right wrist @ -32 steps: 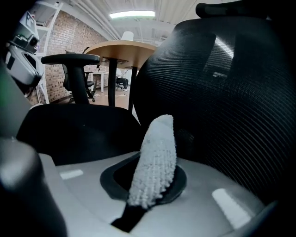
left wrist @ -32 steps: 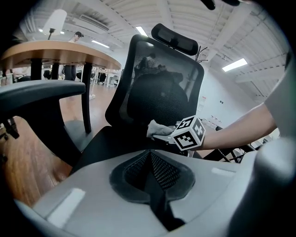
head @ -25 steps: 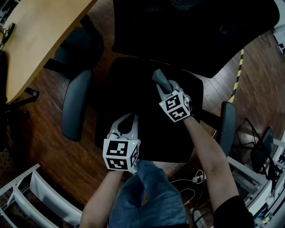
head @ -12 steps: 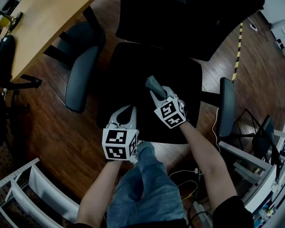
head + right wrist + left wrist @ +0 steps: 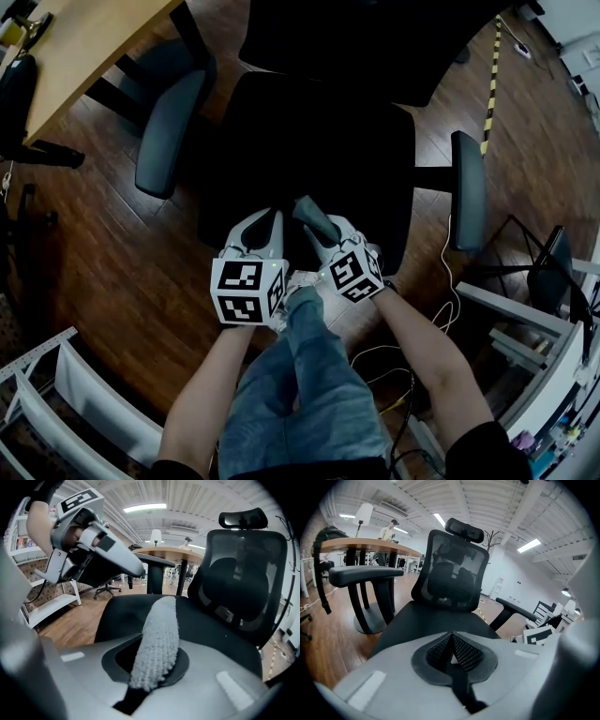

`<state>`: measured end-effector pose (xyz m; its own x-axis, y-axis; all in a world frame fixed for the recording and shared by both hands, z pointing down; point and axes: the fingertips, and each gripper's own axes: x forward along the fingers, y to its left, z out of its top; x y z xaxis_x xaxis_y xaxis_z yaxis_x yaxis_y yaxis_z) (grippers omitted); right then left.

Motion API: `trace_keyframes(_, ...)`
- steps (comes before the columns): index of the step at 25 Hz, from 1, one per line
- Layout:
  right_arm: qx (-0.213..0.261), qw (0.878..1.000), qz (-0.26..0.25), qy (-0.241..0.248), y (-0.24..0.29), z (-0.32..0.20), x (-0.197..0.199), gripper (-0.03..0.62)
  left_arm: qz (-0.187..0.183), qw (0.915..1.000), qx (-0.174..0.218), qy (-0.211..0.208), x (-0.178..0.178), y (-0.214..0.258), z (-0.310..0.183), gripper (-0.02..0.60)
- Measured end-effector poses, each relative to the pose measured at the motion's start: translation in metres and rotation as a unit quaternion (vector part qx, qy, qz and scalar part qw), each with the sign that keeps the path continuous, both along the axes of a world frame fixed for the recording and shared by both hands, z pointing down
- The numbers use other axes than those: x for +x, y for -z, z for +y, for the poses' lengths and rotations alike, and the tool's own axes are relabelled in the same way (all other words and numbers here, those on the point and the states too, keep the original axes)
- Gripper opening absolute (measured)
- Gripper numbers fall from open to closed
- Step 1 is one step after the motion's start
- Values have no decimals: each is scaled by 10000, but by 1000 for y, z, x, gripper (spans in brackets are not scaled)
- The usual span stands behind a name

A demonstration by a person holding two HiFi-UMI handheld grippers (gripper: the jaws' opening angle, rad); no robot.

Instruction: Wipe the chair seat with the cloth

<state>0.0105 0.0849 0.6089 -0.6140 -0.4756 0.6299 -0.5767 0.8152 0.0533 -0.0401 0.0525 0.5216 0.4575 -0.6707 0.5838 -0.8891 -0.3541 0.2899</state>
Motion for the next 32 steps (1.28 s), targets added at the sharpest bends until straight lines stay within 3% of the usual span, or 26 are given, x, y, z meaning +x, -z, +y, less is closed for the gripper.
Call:
trace_keyframes(9, -275, 9990, -240, 261, -6, 77, -23, 9, 12, 10000, 27, 53, -1, -1, 16, 3)
trace_keyframes(15, -236, 9990, -296, 254, -4, 71, -24, 9, -10, 9999, -12, 117, -8, -7, 15, 3)
trace_keyframes(19, -16, 9994, -340, 85, 10, 36, -8, 9, -15, 10000, 64, -35, 1, -3, 6, 3)
trace_keyframes(27, 529, 9952, -312, -763, 44, -90, 46, 9, 136, 9989, 172, -409, 34, 17, -28, 4)
trace_keyframes(32, 629, 9916, -257, -1104, 54, -158, 68, 9, 204, 9979, 242, -569, 58, 29, -61, 3)
